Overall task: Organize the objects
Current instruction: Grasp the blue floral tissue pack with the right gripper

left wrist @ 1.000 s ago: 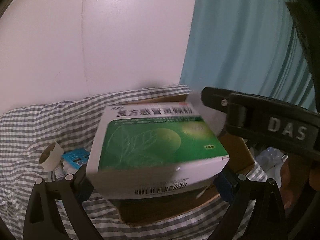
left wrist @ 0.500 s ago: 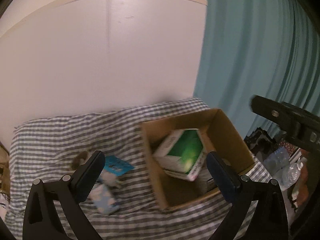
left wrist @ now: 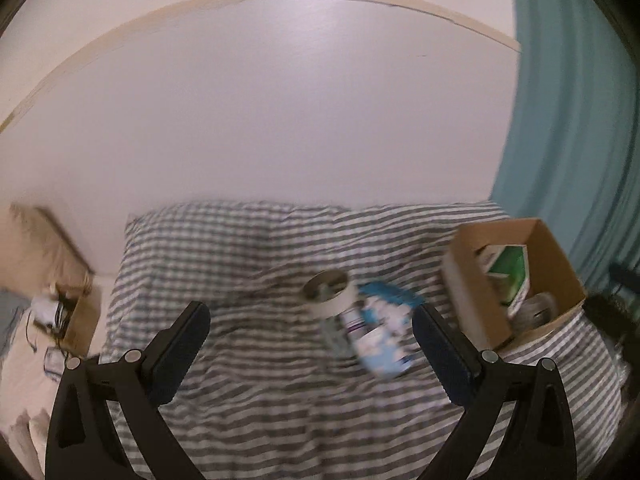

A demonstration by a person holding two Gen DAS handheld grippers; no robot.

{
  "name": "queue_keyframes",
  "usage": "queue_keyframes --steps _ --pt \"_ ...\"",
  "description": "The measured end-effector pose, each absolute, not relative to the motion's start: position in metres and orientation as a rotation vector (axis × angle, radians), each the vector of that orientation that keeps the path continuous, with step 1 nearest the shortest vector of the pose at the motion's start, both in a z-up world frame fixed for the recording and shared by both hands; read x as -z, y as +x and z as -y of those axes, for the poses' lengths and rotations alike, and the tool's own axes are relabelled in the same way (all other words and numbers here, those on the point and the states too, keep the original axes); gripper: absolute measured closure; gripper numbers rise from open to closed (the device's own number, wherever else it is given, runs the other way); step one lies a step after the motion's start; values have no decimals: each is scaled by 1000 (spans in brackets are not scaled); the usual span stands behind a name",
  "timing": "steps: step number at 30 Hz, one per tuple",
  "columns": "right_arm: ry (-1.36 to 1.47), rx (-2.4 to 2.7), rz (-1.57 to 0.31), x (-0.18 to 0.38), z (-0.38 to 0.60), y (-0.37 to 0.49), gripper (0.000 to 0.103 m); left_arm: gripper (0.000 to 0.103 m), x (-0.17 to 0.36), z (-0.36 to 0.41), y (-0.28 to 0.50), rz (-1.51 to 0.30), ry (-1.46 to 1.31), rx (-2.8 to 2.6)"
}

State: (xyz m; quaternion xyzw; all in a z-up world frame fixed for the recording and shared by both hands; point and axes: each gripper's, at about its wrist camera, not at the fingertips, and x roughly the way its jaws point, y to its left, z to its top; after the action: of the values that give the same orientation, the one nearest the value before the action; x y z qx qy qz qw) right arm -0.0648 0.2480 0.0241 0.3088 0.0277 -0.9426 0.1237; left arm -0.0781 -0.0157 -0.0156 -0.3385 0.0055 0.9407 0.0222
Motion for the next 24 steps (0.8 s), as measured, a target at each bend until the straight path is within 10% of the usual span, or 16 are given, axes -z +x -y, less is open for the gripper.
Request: queue_keyframes --steps 24 --pt "1514 2466 -296 189 -109 -188 13 0 174 79 -140 -24 -1437 -2854"
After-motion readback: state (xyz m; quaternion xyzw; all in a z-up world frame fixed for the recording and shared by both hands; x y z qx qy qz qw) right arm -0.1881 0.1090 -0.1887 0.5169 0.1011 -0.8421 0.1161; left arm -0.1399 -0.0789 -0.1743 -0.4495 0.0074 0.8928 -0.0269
